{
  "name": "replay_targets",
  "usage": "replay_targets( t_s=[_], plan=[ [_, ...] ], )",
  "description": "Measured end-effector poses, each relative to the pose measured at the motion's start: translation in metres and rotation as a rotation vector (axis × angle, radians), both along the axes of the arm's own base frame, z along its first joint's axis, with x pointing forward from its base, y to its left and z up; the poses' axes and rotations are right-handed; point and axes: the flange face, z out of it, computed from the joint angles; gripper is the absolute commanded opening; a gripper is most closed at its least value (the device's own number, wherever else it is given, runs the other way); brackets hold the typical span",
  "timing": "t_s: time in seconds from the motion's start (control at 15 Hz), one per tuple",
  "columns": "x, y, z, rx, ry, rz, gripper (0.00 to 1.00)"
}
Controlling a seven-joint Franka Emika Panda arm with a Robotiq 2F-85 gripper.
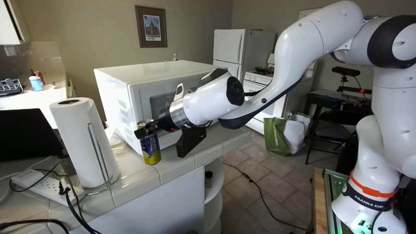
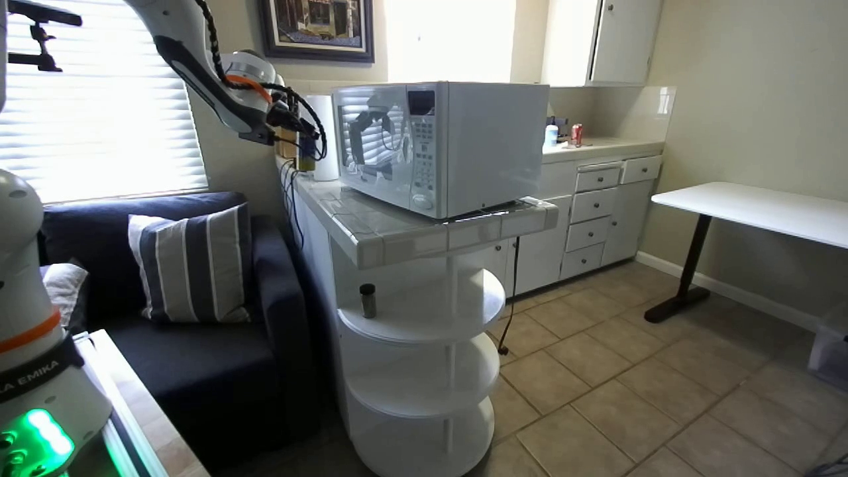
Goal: Remove the can bottle from the microwave and put it on the counter to the left next to the microwave
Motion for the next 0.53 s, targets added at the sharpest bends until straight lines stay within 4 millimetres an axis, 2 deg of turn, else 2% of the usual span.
replay_targets(
  t_s=[0.53],
  plan=[
    [0.036, 0.016, -0.016, -0.012, -0.026, 0.01, 0.37]
  ],
)
